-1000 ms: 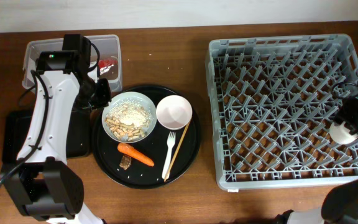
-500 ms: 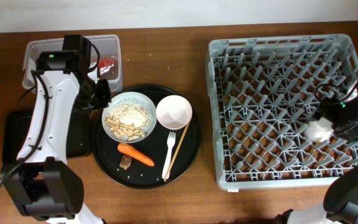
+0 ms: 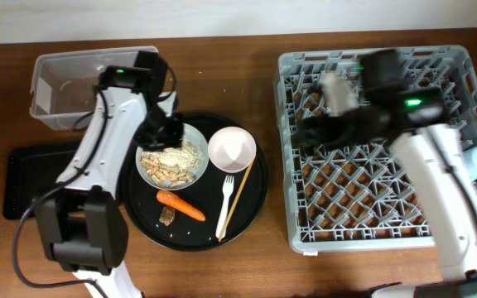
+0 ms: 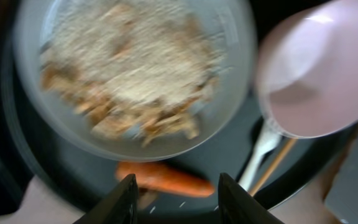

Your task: Sort waste into correct bins and load items into the dishwasher rack

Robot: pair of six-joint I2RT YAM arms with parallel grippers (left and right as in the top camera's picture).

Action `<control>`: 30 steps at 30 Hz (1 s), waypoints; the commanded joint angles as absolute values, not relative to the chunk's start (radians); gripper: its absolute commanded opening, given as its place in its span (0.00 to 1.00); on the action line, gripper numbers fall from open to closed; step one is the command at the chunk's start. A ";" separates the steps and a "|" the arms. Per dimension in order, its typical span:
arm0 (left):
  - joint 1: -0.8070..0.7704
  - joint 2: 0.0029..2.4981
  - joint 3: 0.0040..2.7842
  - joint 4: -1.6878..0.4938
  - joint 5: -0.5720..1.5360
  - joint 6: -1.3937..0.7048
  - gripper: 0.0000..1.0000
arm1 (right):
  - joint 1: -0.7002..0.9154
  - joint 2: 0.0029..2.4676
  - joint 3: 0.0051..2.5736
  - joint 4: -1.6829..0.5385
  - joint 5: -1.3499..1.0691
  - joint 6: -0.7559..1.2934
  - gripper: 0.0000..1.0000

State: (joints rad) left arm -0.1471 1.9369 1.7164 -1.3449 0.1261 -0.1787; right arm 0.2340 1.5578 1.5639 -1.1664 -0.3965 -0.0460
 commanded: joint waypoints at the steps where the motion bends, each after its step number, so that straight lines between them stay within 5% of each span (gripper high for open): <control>1: -0.029 1.929 1.715 -1.373 0.060 -0.190 0.41 | 0.439 1.659 1.569 -1.076 -0.180 0.066 0.98; 5: 0.091 1.929 1.715 -1.381 0.063 -0.197 0.42 | 0.517 1.880 1.569 -0.958 -0.070 0.247 0.95; 10: 0.094 1.929 1.715 -1.369 0.063 -0.197 0.42 | 0.517 2.068 1.569 -0.870 -0.066 0.317 0.48; 14: 0.094 1.929 1.715 -1.370 0.063 -0.197 0.42 | 0.517 2.092 1.569 -0.842 -0.067 0.335 0.38; 15: 0.094 1.929 1.715 -1.370 0.063 -0.197 0.42 | 0.517 2.092 1.571 -0.836 -0.067 0.334 0.20; 17: 0.094 1.929 1.715 -1.370 0.063 -0.197 0.42 | 0.516 2.076 1.614 -0.852 -0.066 0.330 0.07; 20: 0.094 1.929 1.715 -1.370 0.063 -0.197 0.42 | 0.499 1.993 1.755 -0.995 0.046 0.304 0.04; 24: 0.094 1.929 1.715 -1.370 0.063 -0.197 0.42 | 0.409 1.744 1.897 -1.301 0.489 0.304 0.04; 30: 0.094 1.929 1.715 -1.378 0.063 -0.197 0.42 | 0.045 1.448 1.830 -1.512 0.374 0.346 0.04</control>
